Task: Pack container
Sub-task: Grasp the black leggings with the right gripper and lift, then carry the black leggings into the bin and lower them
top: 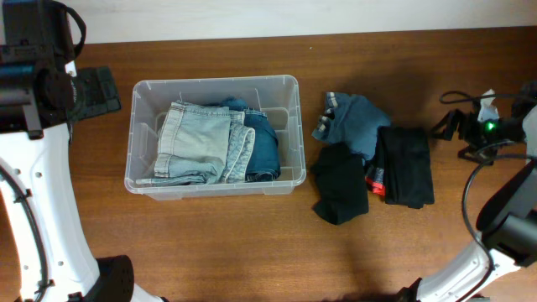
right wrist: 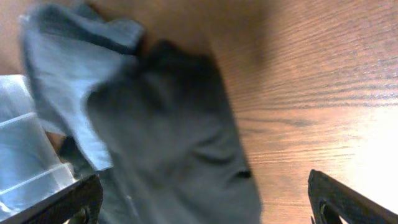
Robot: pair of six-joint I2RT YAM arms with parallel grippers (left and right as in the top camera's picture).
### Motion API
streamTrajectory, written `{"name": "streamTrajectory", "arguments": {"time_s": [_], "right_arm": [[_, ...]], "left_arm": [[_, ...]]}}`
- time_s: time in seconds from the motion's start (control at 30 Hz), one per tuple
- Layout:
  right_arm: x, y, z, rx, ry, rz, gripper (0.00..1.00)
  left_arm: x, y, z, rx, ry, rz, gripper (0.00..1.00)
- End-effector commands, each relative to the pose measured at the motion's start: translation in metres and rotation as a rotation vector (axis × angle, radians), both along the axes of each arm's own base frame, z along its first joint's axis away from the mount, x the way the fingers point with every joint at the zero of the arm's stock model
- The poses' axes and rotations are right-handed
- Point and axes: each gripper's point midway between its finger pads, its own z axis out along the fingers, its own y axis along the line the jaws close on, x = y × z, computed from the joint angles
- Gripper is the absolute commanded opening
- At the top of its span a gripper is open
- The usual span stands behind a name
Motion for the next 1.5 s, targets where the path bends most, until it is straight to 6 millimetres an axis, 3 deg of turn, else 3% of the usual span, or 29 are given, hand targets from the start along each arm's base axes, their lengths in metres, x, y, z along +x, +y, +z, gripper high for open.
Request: {"name": "streamTrajectory", "arguments": {"time_s": [0.0, 0.23, 0.37, 0.5, 0.53, 0.6, 0.63, 0.73, 0.8, 0.83, 0.9, 0.93, 1.0, 1.03, 1.13, 1.2, 1.23, 1.33, 1.4, 1.47], "right_arm": [[0.004, 0.018, -0.017, 0.114, -0.071, 0.159, 0.98], [-0.006, 0.051, -0.055, 0.229, -0.015, 0.233, 0.99], [-0.010, 0.066, -0.066, 0.239, 0.002, 0.258, 0.96], [-0.010, 0.079, -0.070, 0.241, 0.012, 0.289, 0.69], [-0.010, 0.081, -0.070, 0.243, 0.019, 0.286, 0.59], [-0.008, 0.079, -0.067, 0.245, 0.034, 0.248, 0.28], [-0.008, 0.079, -0.064, 0.248, 0.043, 0.228, 0.21], [-0.008, 0.079, -0.038, 0.239, 0.034, 0.217, 0.10], [-0.004, 0.084, -0.006, 0.241, -0.018, 0.221, 0.07], [0.001, 0.090, 0.024, 0.243, -0.087, 0.228, 0.06], [0.007, 0.098, 0.064, 0.221, -0.180, 0.238, 0.05], [0.010, 0.106, 0.098, 0.200, -0.241, 0.219, 0.05], [0.014, 0.123, 0.135, 0.203, -0.339, 0.225, 0.05], [0.017, 0.142, 0.164, 0.229, -0.423, 0.243, 0.05], [0.019, 0.192, 0.213, 0.326, -0.544, 0.297, 0.05], [0.020, 0.231, 0.232, 0.395, -0.562, 0.334, 0.05], [0.020, 0.242, 0.234, 0.414, -0.554, 0.339, 0.05], [0.021, 0.309, 0.245, 0.511, -0.524, 0.408, 0.05], [0.020, 0.358, 0.244, 0.547, -0.487, 0.439, 0.05], [0.022, 0.381, 0.238, 0.527, -0.488, 0.454, 0.06]], "left_arm": [[-0.001, 0.002, 0.001, -0.001, -0.004, 0.013, 0.99], [-0.001, 0.002, 0.001, -0.001, -0.004, 0.013, 0.99], [-0.001, 0.002, 0.001, -0.001, -0.004, 0.013, 0.99], [-0.001, 0.002, 0.001, -0.001, -0.004, 0.013, 0.99], [-0.001, 0.002, 0.001, -0.001, -0.004, 0.013, 0.99], [-0.001, 0.002, 0.001, -0.001, -0.004, 0.013, 0.99], [-0.001, 0.002, 0.001, -0.001, -0.004, 0.013, 0.99], [-0.001, 0.002, 0.001, -0.001, -0.004, 0.013, 0.99], [-0.001, 0.002, 0.001, -0.001, -0.004, 0.013, 1.00], [-0.001, 0.002, 0.001, -0.001, -0.004, 0.013, 0.99], [-0.001, 0.002, 0.001, -0.001, -0.004, 0.013, 0.99], [-0.001, 0.002, 0.001, -0.001, -0.004, 0.013, 1.00], [-0.001, 0.002, 0.001, -0.001, -0.004, 0.013, 0.99], [-0.001, 0.002, 0.001, -0.001, -0.004, 0.013, 0.99], [-0.001, 0.002, 0.001, -0.001, -0.004, 0.013, 0.99], [-0.001, 0.002, 0.001, -0.001, -0.004, 0.013, 0.99], [-0.001, 0.002, 0.001, -0.001, -0.004, 0.013, 0.99], [-0.001, 0.002, 0.001, -0.001, -0.004, 0.013, 0.99], [-0.001, 0.002, 0.001, -0.001, -0.004, 0.013, 0.99], [-0.001, 0.002, 0.001, -0.001, -0.004, 0.013, 0.99]]}}
